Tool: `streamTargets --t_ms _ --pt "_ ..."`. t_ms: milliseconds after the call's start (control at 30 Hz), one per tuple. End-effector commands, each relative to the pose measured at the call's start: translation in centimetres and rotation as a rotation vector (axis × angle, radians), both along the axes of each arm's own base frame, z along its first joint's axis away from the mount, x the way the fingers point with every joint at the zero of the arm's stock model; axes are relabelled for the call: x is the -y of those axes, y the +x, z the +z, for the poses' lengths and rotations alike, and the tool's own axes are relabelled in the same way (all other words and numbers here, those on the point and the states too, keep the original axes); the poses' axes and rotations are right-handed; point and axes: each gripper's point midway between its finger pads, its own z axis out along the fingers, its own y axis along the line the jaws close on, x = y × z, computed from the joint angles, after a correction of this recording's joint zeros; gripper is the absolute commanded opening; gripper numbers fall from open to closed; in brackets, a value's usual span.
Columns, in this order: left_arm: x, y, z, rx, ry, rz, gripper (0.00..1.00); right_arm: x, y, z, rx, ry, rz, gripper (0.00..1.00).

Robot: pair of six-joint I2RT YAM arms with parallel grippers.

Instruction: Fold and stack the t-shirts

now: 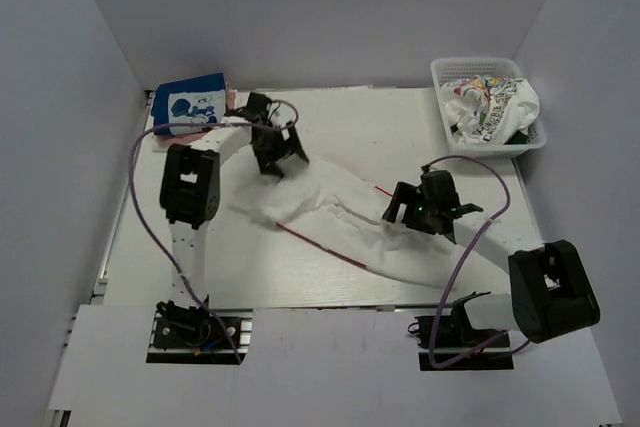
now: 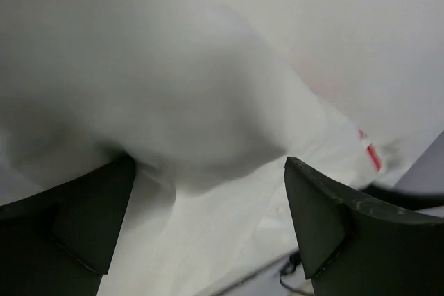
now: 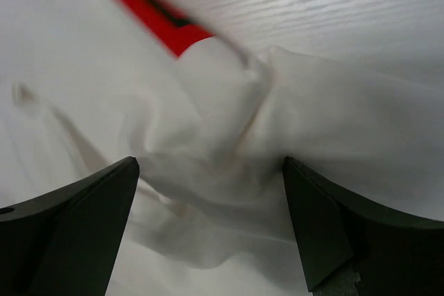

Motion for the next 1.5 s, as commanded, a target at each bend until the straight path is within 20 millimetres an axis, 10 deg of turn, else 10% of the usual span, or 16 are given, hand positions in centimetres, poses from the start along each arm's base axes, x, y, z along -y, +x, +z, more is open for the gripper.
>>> streamTargets --t_ms 0,67,100,367,667,833,1033,1067,1200,1400,1433,1467 --pt "5.4 14.3 -3.9 0.390 0.022 -0.138 1.00 -1.7 -8.8 -3.7 -0.271 0.014 0.180 0.90" --pt "8.7 17.5 -4.5 0.438 -0.042 -0.182 1.00 -3.3 -11.6 -2.9 -0.321 0.021 0.299 0.90" --pt "11.8 20.8 0.3 0.611 -0.142 -0.208 1.00 -3.7 -12.5 -2.6 -0.318 0.020 0.370 0.90" --pt "19.2 23.0 -0.5 0.734 -0.485 0.016 1.00 -8.4 -21.9 0.3 -0.349 0.119 0.920 0.90" --pt "18.8 25.8 0.4 0.869 -0.513 0.239 1.00 -11.8 -21.5 1.9 -0.153 0.125 1.043 0.90" --pt "19.5 25.7 8.7 0.998 -0.540 0.183 1.00 -12.8 -18.0 5.4 0.105 0.083 0.985 0.90" --pt "19.9 21.1 21.0 1.105 -0.628 -0.007 1.00 -13.3 -15.3 10.9 0.304 0.122 0.854 0.90" --pt "19.6 19.8 25.6 1.155 -0.655 -0.032 1.00 -12.6 -14.3 12.0 0.357 0.116 0.779 0.90" --pt "19.3 14.3 32.8 1.164 -0.676 -0.179 1.00 -8.9 -11.6 11.3 0.330 0.051 0.432 0.90" --pt "15.5 2.5 29.1 0.997 -0.535 -0.291 1.00 -6.7 -13.6 8.2 0.141 0.019 0.323 0.90" --pt "14.2 -0.3 22.8 0.853 -0.470 -0.280 1.00 -6.3 -14.2 7.1 0.088 0.014 0.297 0.90" --pt "13.5 -2.5 21.2 0.808 -0.446 -0.262 1.00 -6.0 -14.5 6.4 0.059 0.005 0.281 0.90"
